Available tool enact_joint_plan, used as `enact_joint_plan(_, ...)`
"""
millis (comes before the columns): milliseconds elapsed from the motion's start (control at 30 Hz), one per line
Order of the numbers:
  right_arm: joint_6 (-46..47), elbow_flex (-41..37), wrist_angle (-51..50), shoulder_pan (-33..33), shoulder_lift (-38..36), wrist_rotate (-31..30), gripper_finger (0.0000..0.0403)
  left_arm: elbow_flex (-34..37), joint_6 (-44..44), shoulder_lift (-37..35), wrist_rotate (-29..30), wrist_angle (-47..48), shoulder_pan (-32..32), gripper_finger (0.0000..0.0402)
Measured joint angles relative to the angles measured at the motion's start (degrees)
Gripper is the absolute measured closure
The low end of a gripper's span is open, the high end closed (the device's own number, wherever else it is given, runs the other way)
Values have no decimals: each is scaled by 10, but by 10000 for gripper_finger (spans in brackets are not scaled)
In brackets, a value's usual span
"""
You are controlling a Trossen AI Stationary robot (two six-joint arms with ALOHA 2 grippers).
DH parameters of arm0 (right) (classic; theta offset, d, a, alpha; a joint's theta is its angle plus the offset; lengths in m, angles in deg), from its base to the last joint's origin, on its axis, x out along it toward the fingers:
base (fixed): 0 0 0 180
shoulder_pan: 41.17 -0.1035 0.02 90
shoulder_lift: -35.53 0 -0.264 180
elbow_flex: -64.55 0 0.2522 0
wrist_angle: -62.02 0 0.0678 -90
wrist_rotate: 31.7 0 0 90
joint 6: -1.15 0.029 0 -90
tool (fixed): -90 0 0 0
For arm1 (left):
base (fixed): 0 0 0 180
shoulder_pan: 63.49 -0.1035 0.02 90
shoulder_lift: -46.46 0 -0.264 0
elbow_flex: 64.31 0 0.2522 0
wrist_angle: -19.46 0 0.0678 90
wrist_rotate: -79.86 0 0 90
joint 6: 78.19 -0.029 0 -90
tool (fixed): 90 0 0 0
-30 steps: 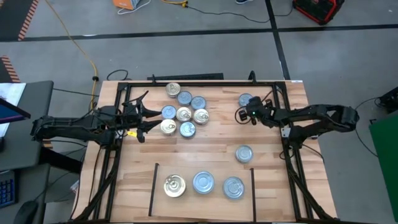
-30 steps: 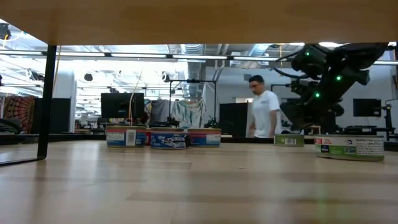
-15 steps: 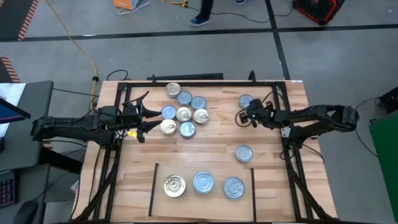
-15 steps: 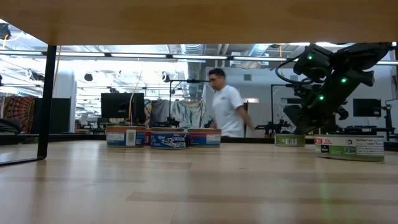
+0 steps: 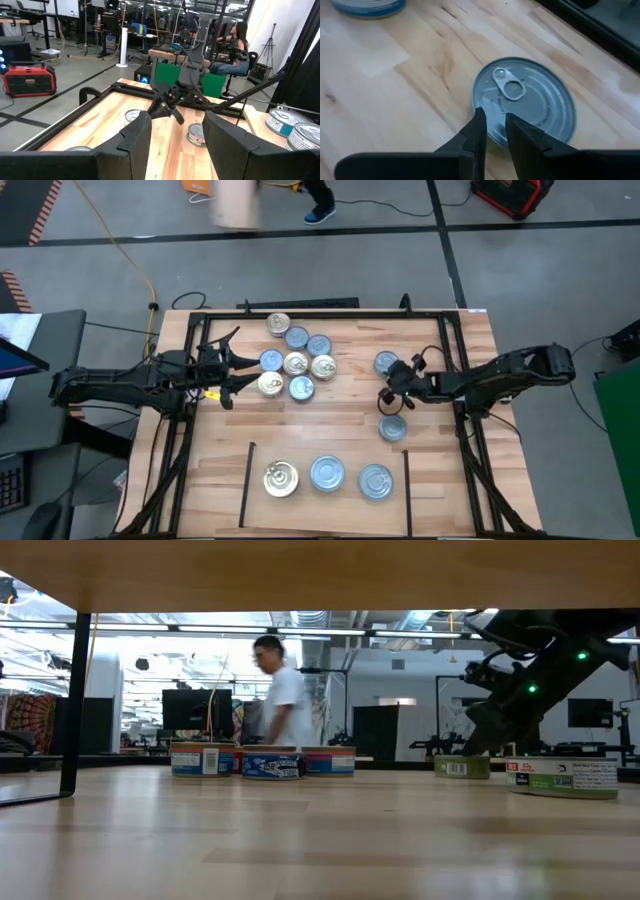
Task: Stack canned seafood by type on shelf
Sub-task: Put the green tuna can on the top of the yellow and blue tuna can on the shelf
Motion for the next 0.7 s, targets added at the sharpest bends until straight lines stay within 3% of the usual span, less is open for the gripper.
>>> enact_joint_plan(133, 14, -1, -6, -4, -16, -11, 295, 0, 1, 0, 0, 0, 0, 233)
enact_joint_plan(300, 58, -1, -43, 46, -78, 2, 295, 0, 1, 0, 0, 1, 0, 233)
enact_joint_plan(567, 55, -1, -105, 167, -134, 144, 295, 0, -2, 0, 0, 3, 0, 233)
enact_joint_plan(700, 44, -1, -106, 195, -117, 160, 295, 0, -5, 0, 0, 3, 0, 233)
